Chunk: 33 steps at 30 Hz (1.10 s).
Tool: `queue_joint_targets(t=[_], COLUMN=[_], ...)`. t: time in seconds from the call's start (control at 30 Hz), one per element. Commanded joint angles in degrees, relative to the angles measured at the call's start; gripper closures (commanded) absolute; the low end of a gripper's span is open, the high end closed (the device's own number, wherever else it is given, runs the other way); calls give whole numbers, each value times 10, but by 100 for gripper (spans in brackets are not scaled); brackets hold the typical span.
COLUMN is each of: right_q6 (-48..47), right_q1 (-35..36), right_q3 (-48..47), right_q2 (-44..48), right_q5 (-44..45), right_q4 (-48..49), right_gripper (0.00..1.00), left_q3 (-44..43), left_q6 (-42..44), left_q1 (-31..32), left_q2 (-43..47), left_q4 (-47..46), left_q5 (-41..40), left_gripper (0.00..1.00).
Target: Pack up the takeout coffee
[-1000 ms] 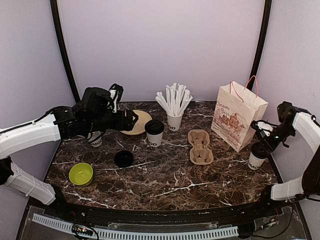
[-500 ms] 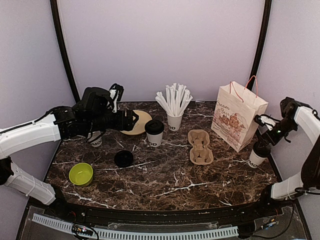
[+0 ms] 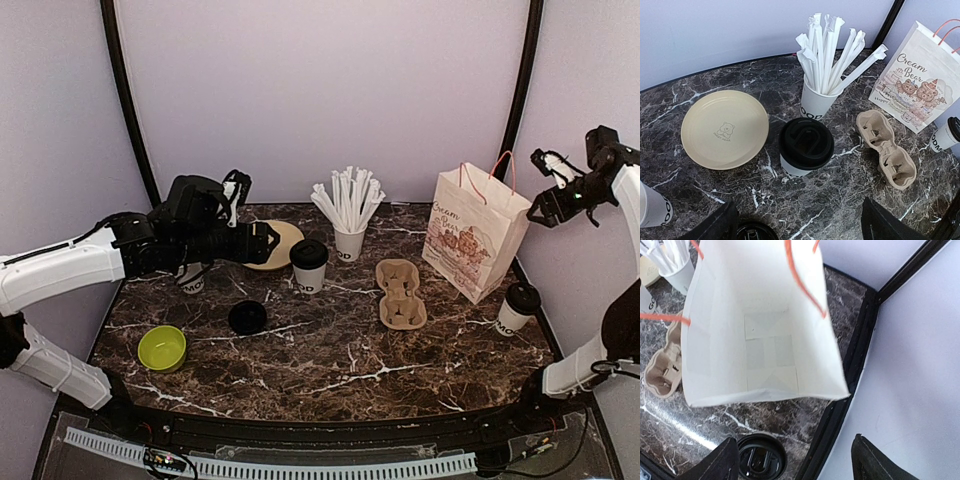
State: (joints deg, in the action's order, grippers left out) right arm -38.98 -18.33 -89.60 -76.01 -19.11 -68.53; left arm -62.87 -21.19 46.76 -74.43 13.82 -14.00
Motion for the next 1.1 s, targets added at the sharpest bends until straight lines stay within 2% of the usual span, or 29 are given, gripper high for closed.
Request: queue_joint_targets(t=[0.0,0.27,0.43,0.73,0.77,0.9,1.07], right_q6=[80,95,98,141,140,139,122], right_q1=[-3,30,59,75,75,75,79], right_q3=[-69,-176,-155,-154,-164,-168,-170], right_q2=[-51,-166,-172,-204,-206,-174,-143], right_q5=[-43,-82,-69,-37,-48,-60,-56], right_q4=[65,60,79,137,127,125,117], right_gripper=[26,31,35,51,49,29,21], left_q3=[-24,-23,-10,-8,-11,-11,-7], left_q6=[3,-7,-9,-12,-11,-12,-13], left_q1=[-3,-3,-3,-3,-3,-3,-3], left_q2=[-3,-3,12,11,10,15,14], left_q4=[7,14,15,18,19,21,14], left_q5=[20,41,34,44,44,43,45], left_gripper=[13,14,14,14,14,14,14])
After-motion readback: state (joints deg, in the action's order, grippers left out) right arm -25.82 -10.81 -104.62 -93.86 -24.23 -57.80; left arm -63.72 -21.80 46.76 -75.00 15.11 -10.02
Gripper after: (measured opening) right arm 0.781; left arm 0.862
